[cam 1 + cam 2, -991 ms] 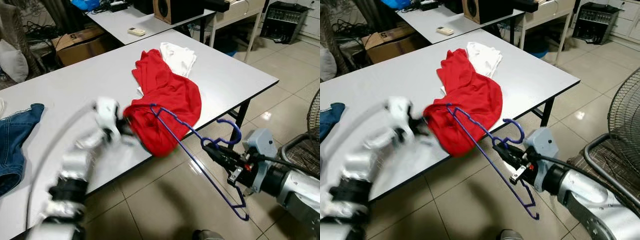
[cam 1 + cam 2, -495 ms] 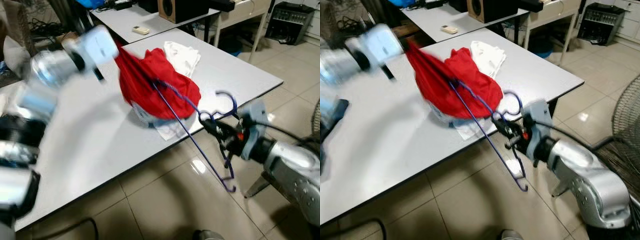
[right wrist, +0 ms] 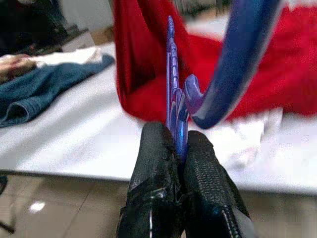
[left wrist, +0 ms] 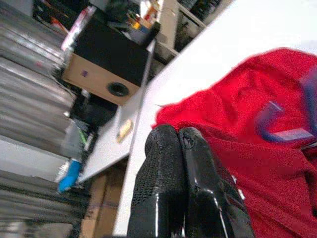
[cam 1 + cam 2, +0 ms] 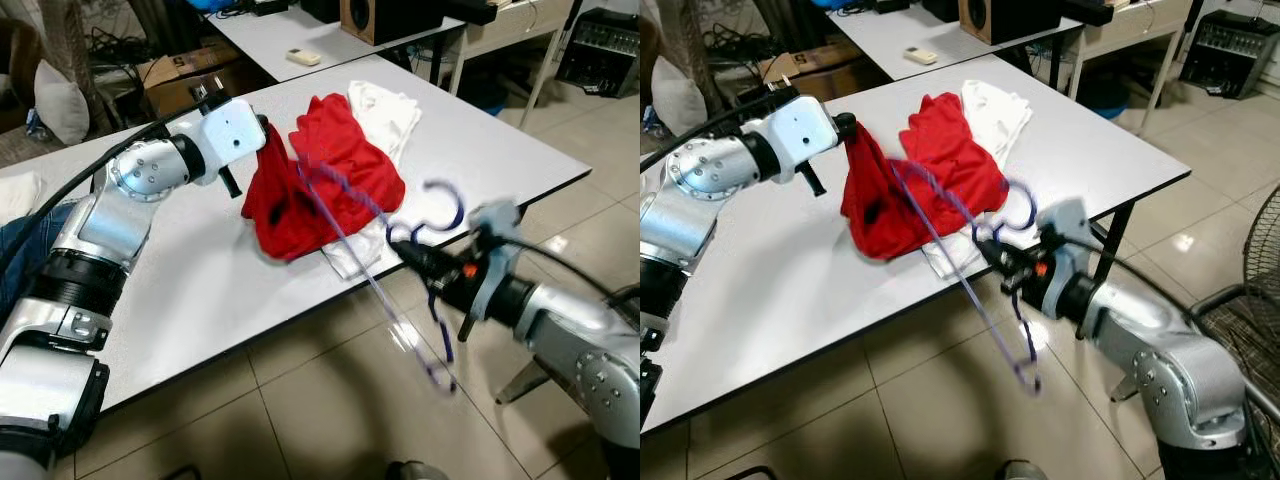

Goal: Hang hanger

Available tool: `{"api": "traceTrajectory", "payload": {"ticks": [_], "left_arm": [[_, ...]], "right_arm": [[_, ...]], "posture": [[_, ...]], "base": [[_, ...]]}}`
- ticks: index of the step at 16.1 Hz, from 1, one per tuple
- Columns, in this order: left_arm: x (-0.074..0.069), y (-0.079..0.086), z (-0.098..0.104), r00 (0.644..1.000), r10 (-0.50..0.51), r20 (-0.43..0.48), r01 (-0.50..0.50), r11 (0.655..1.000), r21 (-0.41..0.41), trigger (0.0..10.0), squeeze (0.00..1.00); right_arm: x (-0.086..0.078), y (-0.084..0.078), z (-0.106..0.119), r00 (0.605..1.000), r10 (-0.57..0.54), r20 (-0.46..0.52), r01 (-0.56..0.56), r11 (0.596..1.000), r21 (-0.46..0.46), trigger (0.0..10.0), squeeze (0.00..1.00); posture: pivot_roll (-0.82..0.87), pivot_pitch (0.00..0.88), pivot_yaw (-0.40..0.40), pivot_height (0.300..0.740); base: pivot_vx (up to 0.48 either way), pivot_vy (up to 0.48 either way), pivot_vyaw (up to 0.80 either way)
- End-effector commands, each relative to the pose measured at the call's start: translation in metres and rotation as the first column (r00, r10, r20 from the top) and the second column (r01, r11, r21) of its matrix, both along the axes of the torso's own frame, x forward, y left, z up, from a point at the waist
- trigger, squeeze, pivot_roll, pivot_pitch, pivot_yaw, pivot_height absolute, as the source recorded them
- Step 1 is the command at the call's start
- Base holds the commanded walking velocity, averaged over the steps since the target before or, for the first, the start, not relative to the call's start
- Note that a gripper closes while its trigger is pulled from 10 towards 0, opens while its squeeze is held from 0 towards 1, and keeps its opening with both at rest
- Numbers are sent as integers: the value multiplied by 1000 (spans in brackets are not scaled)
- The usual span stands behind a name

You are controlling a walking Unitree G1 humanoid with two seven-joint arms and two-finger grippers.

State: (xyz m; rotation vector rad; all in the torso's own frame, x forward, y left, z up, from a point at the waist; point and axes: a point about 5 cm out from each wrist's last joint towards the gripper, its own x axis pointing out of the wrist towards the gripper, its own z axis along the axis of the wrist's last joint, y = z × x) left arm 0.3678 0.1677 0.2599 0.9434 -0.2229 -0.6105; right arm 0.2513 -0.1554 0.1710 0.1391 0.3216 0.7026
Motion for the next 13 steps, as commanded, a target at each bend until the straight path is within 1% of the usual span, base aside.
{"api": "traceTrajectory", "payload": {"ticks": [1,2,3,4,5,6,8,9,10,11,12,13], "left_arm": [[-5,-1,6,1000,-13,28,14,999,-40,0,0],[-10,-8,4,999,-44,27,45,997,-68,0,0],[-16,-17,1,996,-82,26,84,992,-92,0,0],[-18,-18,1,996,-90,27,92,991,-98,0,0],[-22,-24,-3,992,-126,14,127,986,-107,0,0],[-26,-27,-8,988,-154,-11,152,984,-90,0,0],[-29,-28,-13,987,-157,-22,155,984,-84,0,0],[-25,-17,-14,998,-57,-15,55,995,-85,0,0],[-22,-9,-16,1000,2,-15,-3,997,-74,0,0],[-20,3,-20,997,74,-10,-75,996,-42,0,0],[-20,9,-21,994,111,-5,-112,993,-28,0,0],[-19,20,-23,985,175,10,-175,984,-14,0,0]], "right_arm": [[0,0,-10,996,-38,-82,39,999,13,10000,0],[1,-2,-19,987,-75,-139,78,997,19,10000,0],[2,-1,-26,981,-82,-176,89,995,33,10000,0],[2,0,-27,980,-81,-183,90,995,42,10000,0],[2,2,-27,979,-72,-193,88,994,71,10000,0],[4,2,-26,978,-73,-196,90,993,77,10000,0],[7,2,-21,979,-74,-189,96,989,113,10000,0],[10,-1,-13,982,-98,-162,123,981,151,10000,0],[15,-8,-7,979,-160,-125,178,972,154,10000,0],[21,-17,0,968,-234,-94,248,953,175,10000,0],[24,-23,4,958,-275,-82,286,941,182,10000,0],[29,-34,8,934,-347,-80,356,915,190,10000,0]], "posture": [[-171,0,93,740],[-170,0,92,740],[-169,0,93,740],[-169,0,93,740],[-170,0,91,740],[-170,0,88,740],[-169,0,87,740],[-169,0,85,740],[-169,0,85,740],[-176,0,88,740],[-176,0,88,740],[-176,0,88,740]], "base": [[0,0,0],[0,0,0],[0,0,0],[0,0,0],[0,0,0],[0,0,0],[0,0,0],[0,0,0],[0,0,0],[0,0,0],[0,0,0],[0,0,0]]}}
